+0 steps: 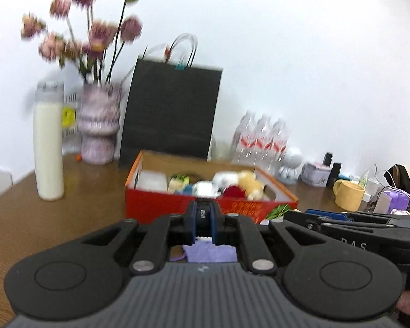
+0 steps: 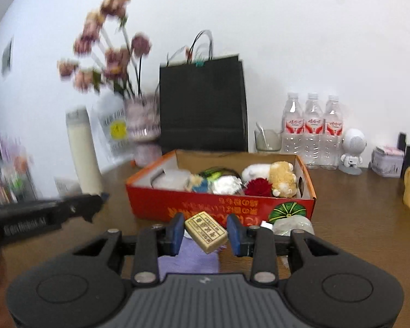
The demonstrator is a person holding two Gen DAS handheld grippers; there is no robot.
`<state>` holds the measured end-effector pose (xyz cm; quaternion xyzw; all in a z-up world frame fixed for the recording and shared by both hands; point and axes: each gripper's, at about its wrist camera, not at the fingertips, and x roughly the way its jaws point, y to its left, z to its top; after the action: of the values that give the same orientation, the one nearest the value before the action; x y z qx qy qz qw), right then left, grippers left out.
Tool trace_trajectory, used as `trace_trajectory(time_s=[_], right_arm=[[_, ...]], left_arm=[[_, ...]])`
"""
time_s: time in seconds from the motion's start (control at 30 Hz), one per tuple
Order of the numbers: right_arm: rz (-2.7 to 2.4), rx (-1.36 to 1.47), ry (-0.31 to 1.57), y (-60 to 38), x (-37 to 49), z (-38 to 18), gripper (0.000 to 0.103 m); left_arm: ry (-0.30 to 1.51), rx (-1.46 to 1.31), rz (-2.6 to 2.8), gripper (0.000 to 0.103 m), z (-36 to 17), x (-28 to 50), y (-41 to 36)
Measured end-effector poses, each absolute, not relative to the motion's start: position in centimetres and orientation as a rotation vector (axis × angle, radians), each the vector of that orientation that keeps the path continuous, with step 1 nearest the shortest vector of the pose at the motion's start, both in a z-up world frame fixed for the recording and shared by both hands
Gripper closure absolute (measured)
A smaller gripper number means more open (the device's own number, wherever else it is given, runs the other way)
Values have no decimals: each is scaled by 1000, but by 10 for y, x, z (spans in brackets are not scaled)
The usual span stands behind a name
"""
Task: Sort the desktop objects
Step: 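Carry the soap bar and dark item into the cardboard box and open both tools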
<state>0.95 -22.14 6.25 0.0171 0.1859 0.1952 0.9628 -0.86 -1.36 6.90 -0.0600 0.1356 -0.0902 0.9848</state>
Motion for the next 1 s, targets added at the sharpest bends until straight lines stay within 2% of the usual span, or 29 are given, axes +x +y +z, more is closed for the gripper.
trace_trajectory(time_s=[0.13,0.33,0.47,0.57,0.77,1.0], right_arm=[[373,25,282,-221,-14,68,70],[386,32,281,-220,-1,71,70],[432,44,308,-219,47,88,70],[479,54,324,-215,107,117,70],[533,92,570,-190,258,132,70],[464,86,811,-159,366,87,70]], left_arm=[[228,-100,-183,93,74,-21,-25],[253,-102,-181,93,76,2,-24],[249,-88,-187,93,101,67,-17],[296,-113,-188,93,127,143,-3],[546,-95,-166,93,116,297,3],[747,-21,-88,92,77,385,6]])
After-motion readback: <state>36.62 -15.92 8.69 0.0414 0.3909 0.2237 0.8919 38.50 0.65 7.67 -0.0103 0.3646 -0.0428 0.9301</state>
